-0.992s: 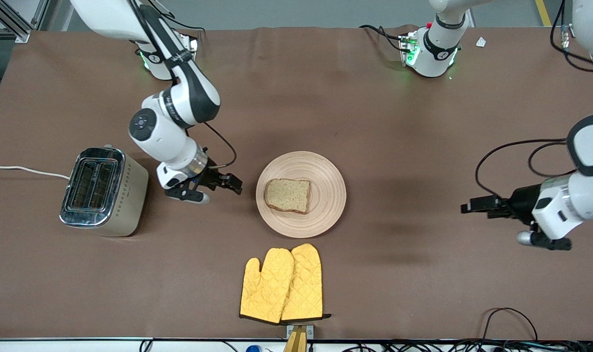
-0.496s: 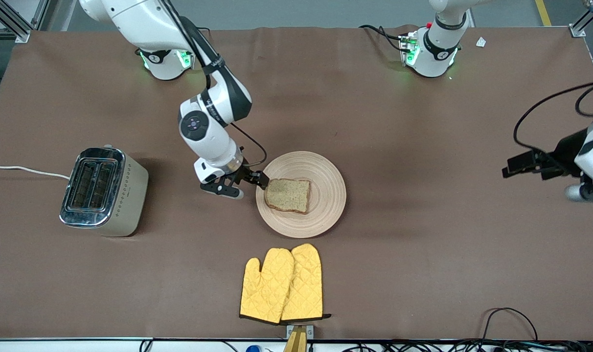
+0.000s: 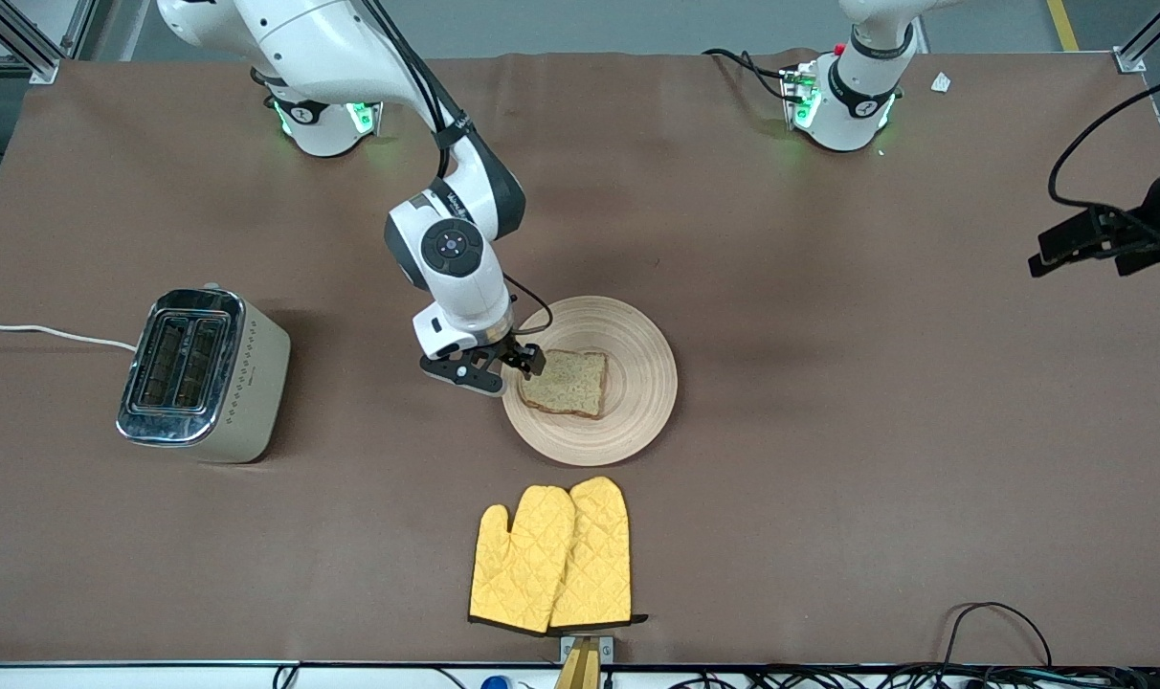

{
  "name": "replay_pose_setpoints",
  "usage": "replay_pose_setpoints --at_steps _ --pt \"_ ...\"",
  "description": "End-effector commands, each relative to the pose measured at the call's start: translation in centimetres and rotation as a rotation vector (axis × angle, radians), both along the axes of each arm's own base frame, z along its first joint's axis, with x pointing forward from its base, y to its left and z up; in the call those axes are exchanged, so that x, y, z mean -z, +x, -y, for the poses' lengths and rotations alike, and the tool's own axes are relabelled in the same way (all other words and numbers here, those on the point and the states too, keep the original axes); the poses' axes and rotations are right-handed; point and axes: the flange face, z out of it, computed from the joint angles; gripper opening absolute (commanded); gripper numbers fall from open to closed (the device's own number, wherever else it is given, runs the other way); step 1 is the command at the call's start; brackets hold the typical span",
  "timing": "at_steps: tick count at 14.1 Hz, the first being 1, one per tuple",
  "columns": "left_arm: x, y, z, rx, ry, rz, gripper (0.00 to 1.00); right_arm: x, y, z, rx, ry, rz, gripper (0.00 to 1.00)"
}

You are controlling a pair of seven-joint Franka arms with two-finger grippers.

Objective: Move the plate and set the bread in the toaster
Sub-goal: 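Lower the open right gripper over the bread slice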

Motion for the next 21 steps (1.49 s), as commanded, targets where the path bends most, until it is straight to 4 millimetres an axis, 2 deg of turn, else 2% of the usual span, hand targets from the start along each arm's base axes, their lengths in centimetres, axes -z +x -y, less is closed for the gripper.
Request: replay_pose_setpoints --at_steps 1,3,4,8,9,13,15,21 --pt "-1.4 -3.8 1.7 0.025 0.054 -0.007 1.00 1.3 -0.4 -1.4 0.026 -0.038 0.014 1.00" --pt "-1.6 -5.6 1.9 0.028 0.060 -0.007 1.00 2.4 -1.1 -2.3 0.051 -0.044 0.010 0.99" --pt "-1.7 -6.1 2.1 0.031 0.062 -0.002 1.00 2.2 -1.0 -3.0 0.063 -0.041 0.023 0.98" --pt "-1.5 -8.3 3.1 0.057 0.056 0.066 1.00 1.7 -0.7 -3.4 0.075 -0.057 0.029 0.95" --pt "-1.4 -8.5 3.2 0.060 0.056 0.067 1.00 1.6 -0.7 -3.5 0.076 -0.058 0.028 0.91" --pt "-1.7 -8.0 2.8 0.053 0.055 0.073 1.00 2.2 -0.6 -3.9 0.062 -0.071 0.036 0.79" --pt "-1.6 -6.9 2.8 0.063 0.055 0.070 1.00 2.2 -0.7 -4.1 0.059 -0.069 0.036 0.75" --pt "-1.5 -5.7 2.9 0.065 0.055 0.070 1.00 3.1 -0.8 -4.2 0.067 -0.079 0.035 0.65"
